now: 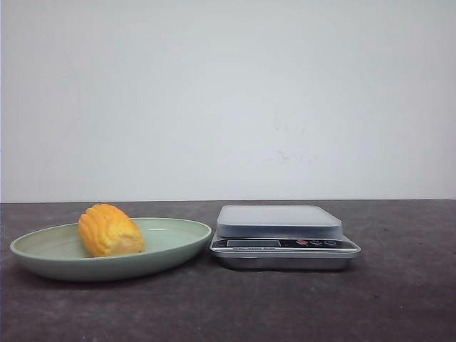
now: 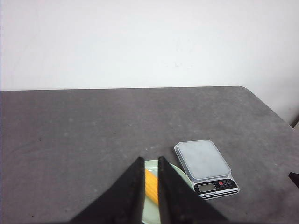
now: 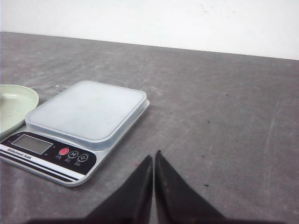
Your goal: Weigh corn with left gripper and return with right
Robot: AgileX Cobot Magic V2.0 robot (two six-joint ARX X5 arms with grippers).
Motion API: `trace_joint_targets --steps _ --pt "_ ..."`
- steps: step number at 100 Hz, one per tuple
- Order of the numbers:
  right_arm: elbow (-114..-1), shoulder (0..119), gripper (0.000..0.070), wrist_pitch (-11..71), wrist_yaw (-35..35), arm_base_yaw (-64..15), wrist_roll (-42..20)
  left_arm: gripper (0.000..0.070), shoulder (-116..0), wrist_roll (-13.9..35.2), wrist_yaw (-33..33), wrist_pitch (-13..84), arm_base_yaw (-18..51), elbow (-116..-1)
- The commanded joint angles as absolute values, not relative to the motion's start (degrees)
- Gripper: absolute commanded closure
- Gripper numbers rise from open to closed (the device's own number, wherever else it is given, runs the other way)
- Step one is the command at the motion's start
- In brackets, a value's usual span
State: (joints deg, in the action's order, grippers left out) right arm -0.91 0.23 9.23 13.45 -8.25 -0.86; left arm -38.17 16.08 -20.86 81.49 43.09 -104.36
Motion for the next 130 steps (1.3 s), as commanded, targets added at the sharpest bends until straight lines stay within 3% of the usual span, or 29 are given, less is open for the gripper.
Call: trace_joint_targets --steps 1,60,77,85,95,110,119,130 --pt "-0.75 0.21 0.0700 9.06 13.52 -8.34 -1.30 0.0699 -38.81 15.88 -21.02 84.47 43.59 -105.67" --pt "-0.75 0.21 0.0700 9.06 13.54 -8.34 -1.28 0.0700 -35.09 14.61 -21.58 84.40 33.80 -105.67" --pt "-0.75 0.21 0.0700 9.06 13.52 -8.34 -1.28 0.0700 -34.96 8.36 -22.04 82.74 30.41 -101.34" --pt "-0.75 0.21 0.0700 9.06 13.54 -8.34 -1.28 0.0700 -33.63 4.51 -22.02 76.42 27.64 -94.06" --pt "-0.75 0.21 0.0700 9.06 13.54 -8.34 -1.28 0.0700 -30.26 0.54 -20.51 61.12 23.62 -81.12" --pt "-0.75 0.21 0.0700 9.06 13.52 -8.34 -1.28 0.0700 -23.68 -0.60 -7.64 34.59 15.40 -58.57" --pt "-0.75 0.21 0.0700 9.06 13.52 -8.34 -1.28 0.0700 -20.10 -0.43 -0.71 26.50 11.33 -47.42" --pt "-0.75 0.21 0.0700 9.06 13.52 -8.34 -1.28 0.0700 -16.05 0.10 2.79 24.40 7.84 -37.67"
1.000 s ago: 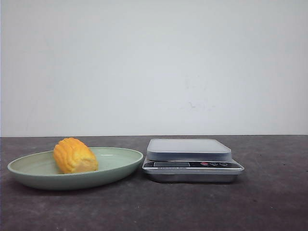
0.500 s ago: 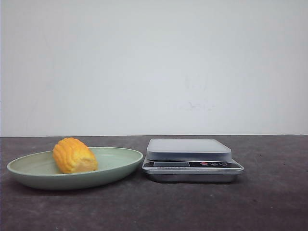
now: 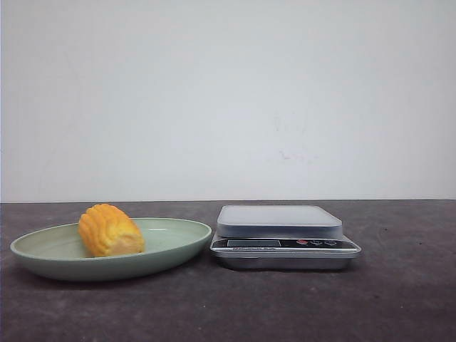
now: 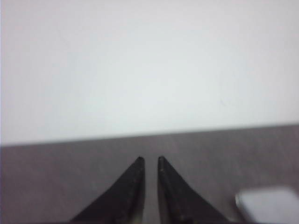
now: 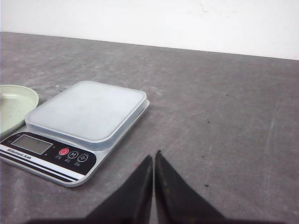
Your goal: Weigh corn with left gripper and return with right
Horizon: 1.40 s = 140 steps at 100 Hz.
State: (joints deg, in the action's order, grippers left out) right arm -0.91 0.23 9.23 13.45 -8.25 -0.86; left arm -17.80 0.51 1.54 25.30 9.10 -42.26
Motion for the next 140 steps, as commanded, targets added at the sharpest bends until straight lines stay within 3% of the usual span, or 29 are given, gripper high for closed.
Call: trace_joint_targets --steps 1,23,36,53,110,140 --pt "-0.75 0.21 0.0700 9.06 13.54 -8.34 -1.28 0.0700 -15.84 0.19 2.83 24.43 7.70 -37.30" --pt "-0.75 0.21 0.0700 9.06 13.52 -8.34 -1.28 0.0700 -7.66 -0.51 2.74 23.90 3.01 -26.72" --pt "-0.75 0.21 0.0700 9.06 13.54 -8.34 -1.28 0.0700 -4.34 -0.16 2.81 18.90 0.84 -21.37" --pt "-0.75 0.21 0.0700 9.06 13.54 -8.34 -1.28 0.0700 -0.03 4.16 2.83 15.11 0.32 -14.00" --pt "-0.75 0.21 0.0700 9.04 13.52 -8.34 -1.28 0.0700 -0.16 7.79 5.91 11.81 0.51 -1.26" --pt "-0.75 0.21 0.0700 9.04 13.52 -8.34 -1.28 0.0700 -0.16 2.76 3.84 10.66 0.49 -0.73"
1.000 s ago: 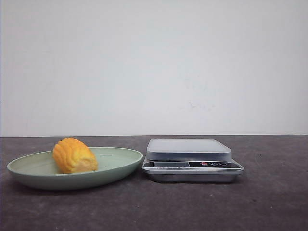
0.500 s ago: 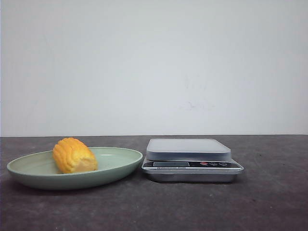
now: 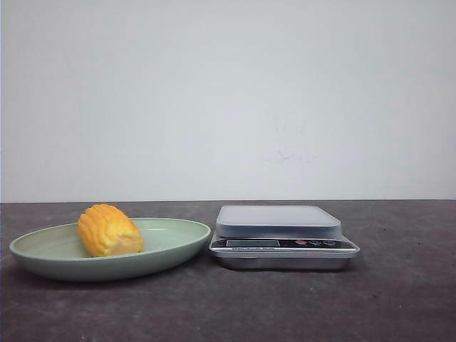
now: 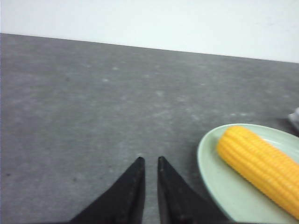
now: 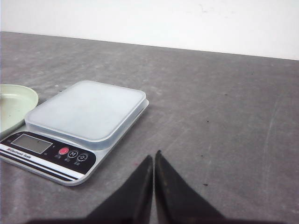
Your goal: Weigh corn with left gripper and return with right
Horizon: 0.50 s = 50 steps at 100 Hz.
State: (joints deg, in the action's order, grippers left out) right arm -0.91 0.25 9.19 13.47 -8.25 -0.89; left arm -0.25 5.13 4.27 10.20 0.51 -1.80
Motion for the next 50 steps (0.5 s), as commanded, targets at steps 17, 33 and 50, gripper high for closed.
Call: trace_joint_targets --steps 17,33,50 --pt "-0.75 0.21 0.0700 9.04 13.52 -8.34 -1.28 0.0700 -0.16 2.17 3.88 10.55 1.21 -0.75" --pt "-0.75 0.21 0.0700 9.04 13.54 -8.34 -1.30 0.0700 -0.16 2.17 3.86 10.59 1.30 -0.78" --pt "-0.75 0.21 0.0700 9.04 13.52 -8.34 -1.28 0.0700 -0.16 2.17 3.86 10.59 1.30 -0.80"
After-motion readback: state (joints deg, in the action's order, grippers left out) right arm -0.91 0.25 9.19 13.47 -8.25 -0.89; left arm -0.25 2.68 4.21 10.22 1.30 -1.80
